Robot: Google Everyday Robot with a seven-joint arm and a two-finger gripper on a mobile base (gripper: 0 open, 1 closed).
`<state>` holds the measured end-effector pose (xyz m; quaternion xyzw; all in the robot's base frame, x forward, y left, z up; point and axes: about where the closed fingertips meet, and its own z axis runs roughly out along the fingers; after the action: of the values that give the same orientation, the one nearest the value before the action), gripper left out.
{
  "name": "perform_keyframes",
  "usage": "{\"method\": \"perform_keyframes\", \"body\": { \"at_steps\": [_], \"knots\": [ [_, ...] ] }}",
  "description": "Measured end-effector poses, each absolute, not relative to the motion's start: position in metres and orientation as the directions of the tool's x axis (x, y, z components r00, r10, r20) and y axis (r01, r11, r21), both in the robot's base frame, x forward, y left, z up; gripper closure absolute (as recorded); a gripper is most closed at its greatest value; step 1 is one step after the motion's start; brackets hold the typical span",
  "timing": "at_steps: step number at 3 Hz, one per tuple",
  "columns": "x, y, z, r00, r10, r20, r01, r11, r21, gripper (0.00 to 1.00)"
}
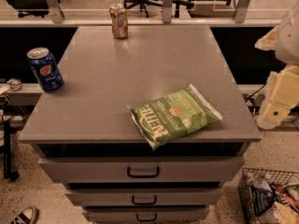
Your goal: Move green jalapeno chip bag near pepsi can
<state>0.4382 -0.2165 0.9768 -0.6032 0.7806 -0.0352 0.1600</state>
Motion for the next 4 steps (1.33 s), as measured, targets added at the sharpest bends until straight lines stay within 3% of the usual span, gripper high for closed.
{"method": "perform_keyframes", "body": {
  "at_steps": [2,4],
  "knots": [
    [0.44,-0.215,0.976,-0.213,-0.952,-0.22,-0.932,0.266,-0.248,0.0],
    [0.458,-0.196,0.952,-0.154,-0.938,-0.311,-0.949,0.227,-0.217,0.0]
  ]
}}
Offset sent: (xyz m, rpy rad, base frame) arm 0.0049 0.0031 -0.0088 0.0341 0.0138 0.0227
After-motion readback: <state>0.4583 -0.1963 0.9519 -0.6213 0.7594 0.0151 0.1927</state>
